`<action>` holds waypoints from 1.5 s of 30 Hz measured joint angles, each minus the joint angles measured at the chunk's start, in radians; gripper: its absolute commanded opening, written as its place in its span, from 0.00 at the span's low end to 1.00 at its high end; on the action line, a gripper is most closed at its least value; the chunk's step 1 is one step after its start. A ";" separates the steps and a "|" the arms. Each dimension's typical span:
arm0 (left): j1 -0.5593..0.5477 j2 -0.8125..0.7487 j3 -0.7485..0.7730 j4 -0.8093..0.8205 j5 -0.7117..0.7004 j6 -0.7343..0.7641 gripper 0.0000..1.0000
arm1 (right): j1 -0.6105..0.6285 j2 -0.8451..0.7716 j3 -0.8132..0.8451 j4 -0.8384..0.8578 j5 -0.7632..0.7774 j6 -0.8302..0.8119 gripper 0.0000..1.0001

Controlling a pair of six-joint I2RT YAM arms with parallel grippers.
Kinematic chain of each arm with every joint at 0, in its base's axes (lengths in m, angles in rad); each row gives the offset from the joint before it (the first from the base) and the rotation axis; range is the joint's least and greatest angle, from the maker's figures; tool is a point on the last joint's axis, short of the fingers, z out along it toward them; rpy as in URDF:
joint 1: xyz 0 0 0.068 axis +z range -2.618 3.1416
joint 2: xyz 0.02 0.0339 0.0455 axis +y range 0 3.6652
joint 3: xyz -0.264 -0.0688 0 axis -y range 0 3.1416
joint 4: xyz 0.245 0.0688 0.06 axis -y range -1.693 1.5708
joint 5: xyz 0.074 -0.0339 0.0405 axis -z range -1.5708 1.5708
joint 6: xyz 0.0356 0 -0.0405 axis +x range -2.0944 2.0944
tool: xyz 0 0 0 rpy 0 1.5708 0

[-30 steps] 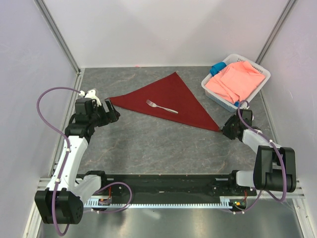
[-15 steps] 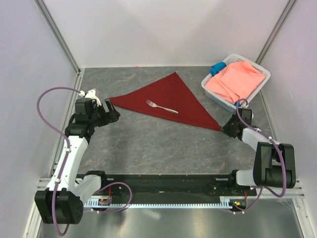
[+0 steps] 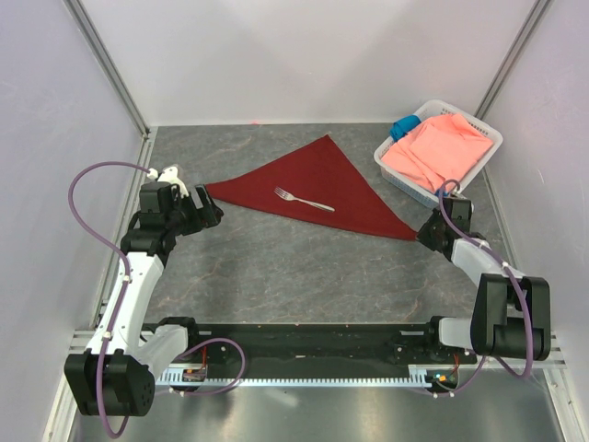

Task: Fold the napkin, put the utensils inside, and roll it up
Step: Fold the napkin

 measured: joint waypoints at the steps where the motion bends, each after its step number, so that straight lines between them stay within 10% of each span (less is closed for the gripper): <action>1: -0.001 0.000 0.000 0.000 0.000 0.000 0.93 | 0.000 -0.009 0.005 -0.002 0.002 -0.008 0.00; 19: -0.011 -0.016 -0.004 0.000 0.003 0.000 0.93 | 0.260 -0.114 0.187 -0.016 0.011 -0.025 0.00; 45: -0.013 -0.020 -0.010 0.000 0.006 0.000 0.93 | 0.652 0.520 0.623 0.211 0.011 0.077 0.00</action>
